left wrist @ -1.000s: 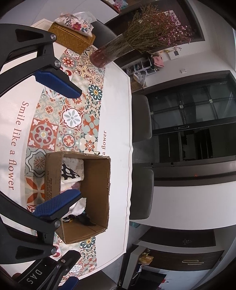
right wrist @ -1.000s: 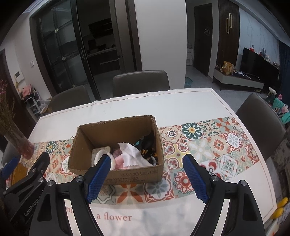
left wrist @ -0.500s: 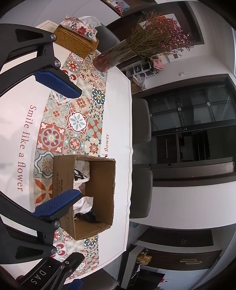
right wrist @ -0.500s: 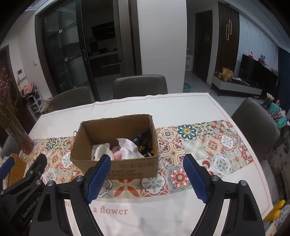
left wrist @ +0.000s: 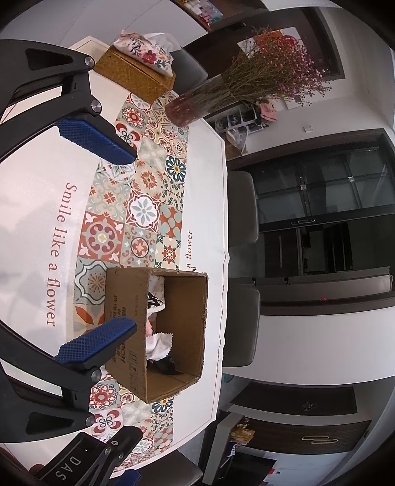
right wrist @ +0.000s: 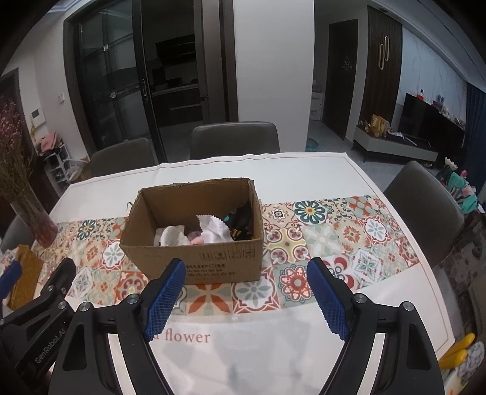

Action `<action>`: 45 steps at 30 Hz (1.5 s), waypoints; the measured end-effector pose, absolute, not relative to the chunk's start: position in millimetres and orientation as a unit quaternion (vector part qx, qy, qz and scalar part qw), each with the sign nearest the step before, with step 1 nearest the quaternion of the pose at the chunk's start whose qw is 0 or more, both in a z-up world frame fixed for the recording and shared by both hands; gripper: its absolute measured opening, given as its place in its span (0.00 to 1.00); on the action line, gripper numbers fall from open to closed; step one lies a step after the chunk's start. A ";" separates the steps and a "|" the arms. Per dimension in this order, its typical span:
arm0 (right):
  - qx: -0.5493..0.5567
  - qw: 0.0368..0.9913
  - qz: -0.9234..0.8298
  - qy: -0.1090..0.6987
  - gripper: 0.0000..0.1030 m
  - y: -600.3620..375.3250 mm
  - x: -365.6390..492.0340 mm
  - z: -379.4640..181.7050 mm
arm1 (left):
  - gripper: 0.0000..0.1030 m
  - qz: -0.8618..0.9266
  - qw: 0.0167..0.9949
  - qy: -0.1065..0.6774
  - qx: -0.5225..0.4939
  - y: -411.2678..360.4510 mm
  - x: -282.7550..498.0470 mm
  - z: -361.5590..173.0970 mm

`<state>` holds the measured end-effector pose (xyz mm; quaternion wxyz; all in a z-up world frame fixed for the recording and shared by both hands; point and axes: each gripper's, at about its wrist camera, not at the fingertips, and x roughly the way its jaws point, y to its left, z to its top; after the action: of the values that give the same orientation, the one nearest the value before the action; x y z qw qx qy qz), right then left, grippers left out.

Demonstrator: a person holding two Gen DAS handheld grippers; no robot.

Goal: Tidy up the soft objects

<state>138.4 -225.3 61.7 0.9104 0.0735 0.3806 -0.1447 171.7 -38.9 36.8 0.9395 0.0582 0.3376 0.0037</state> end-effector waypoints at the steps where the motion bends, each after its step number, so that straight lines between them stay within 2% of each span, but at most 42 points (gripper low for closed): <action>1: 0.075 0.911 -0.144 0.380 0.80 -224.8 135.8 61.2 | 0.99 0.004 0.940 0.337 0.058 -37.6 168.5 36.4; 45: 0.068 0.918 -0.144 0.362 0.80 -207.8 47.0 39.7 | 0.99 0.000 0.943 0.326 0.066 -20.6 82.7 10.8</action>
<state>47.0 -207.8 39.7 0.9183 0.0682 0.3622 -0.1444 82.7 -20.6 10.8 0.9430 0.0665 0.3262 0.0001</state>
